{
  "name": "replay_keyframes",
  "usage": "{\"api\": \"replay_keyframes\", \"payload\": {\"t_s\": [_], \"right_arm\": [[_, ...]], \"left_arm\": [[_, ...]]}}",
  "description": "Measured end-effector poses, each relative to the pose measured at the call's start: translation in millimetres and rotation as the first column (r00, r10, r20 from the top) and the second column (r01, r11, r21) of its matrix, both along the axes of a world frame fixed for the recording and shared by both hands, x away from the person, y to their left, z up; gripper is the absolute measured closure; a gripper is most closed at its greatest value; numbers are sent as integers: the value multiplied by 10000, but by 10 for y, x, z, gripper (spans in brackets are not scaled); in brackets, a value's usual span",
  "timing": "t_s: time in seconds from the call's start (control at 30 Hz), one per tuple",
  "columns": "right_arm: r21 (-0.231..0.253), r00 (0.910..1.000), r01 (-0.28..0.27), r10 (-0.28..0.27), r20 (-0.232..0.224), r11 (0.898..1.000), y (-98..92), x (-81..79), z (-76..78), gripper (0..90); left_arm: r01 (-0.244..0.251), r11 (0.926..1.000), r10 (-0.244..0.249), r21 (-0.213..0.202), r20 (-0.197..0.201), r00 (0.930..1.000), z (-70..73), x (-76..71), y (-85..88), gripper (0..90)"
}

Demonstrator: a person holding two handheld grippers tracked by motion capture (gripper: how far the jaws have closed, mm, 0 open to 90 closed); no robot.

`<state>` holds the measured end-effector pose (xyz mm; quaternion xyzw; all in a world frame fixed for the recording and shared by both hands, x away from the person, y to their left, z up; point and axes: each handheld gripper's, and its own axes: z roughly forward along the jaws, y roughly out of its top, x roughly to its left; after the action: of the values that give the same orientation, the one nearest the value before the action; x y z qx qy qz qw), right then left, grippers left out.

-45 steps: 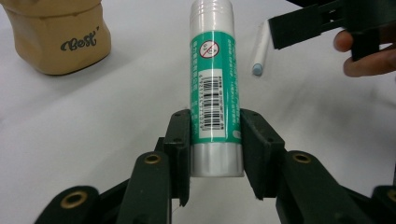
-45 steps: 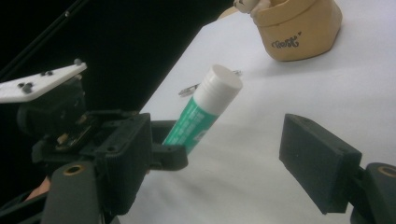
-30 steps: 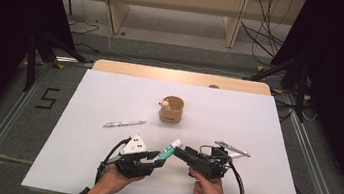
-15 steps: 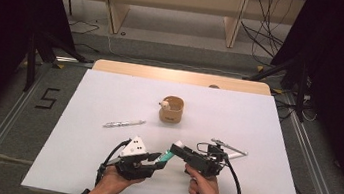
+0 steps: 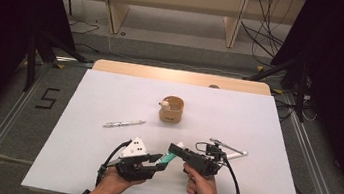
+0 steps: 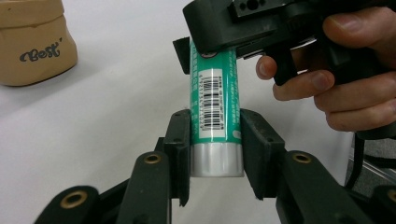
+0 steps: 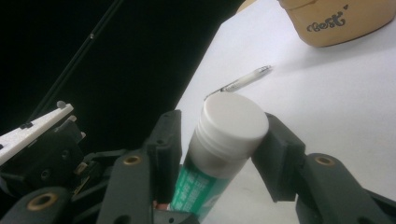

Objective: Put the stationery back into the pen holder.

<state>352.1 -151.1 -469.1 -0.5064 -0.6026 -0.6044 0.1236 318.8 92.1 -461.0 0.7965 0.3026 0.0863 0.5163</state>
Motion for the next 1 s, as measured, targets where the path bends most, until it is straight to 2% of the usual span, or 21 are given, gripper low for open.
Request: {"api": "replay_keyframes", "payload": {"t_s": [0.3, 0.47, 0.53, 0.7, 0.9, 1.0], "right_arm": [[175, 10000, -29, 28, 22, 9998, -12, -1, 6, 610], [422, 9998, -151, 147, 96, 9990, -8, -13, 23, 652], [153, 9993, -131, 125, 351, 9998, 3, -25, 35, 654], [-52, 9987, -73, 76, 502, 10000, -12, -25, 45, 656], [-349, 9960, 76, -45, 898, 9994, -50, -17, 104, 656], [-395, 9946, 200, -159, 1023, 9990, -80, -6, 139, 656]], "left_arm": [[117, 9999, -116, -50, 113, 9999, -6, 7, 6, 651], [488, 9981, -491, -376, -61, 9988, -35, 46, 31, 634], [675, 9958, -684, -616, -118, 9976, -24, 50, 32, 550], [715, 9968, -732, -357, -506, 9960, -16, 83, 48, 340], [748, 9970, -759, -204, -629, 9951, -21, 118, 108, 251], [553, 9984, -558, -88, -730, 9958, -43, 156, 168, 229]]}}
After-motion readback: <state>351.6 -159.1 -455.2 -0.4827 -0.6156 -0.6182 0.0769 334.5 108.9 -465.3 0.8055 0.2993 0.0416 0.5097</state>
